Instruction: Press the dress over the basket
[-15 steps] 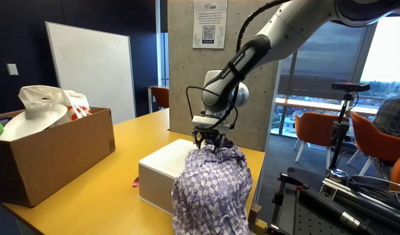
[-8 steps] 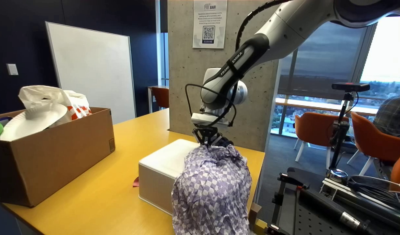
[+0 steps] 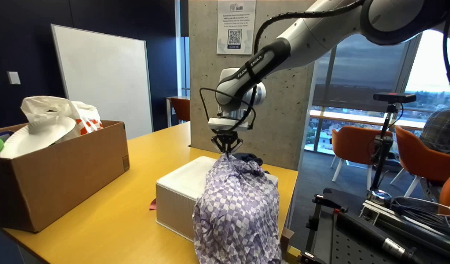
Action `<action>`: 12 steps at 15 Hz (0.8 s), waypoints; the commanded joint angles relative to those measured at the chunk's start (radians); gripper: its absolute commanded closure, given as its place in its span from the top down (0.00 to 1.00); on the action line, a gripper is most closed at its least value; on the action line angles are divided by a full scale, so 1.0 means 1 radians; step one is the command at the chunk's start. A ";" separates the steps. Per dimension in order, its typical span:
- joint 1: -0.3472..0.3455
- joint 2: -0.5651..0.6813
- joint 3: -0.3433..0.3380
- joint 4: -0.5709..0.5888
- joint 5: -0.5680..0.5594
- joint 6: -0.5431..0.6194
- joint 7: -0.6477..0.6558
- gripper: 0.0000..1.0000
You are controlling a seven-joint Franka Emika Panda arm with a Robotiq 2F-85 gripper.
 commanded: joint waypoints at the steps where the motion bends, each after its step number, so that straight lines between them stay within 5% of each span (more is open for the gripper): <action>1: -0.017 0.113 -0.010 0.245 -0.037 -0.151 -0.013 0.01; 12: -0.059 0.381 -0.006 0.763 -0.123 -0.447 -0.075 0.01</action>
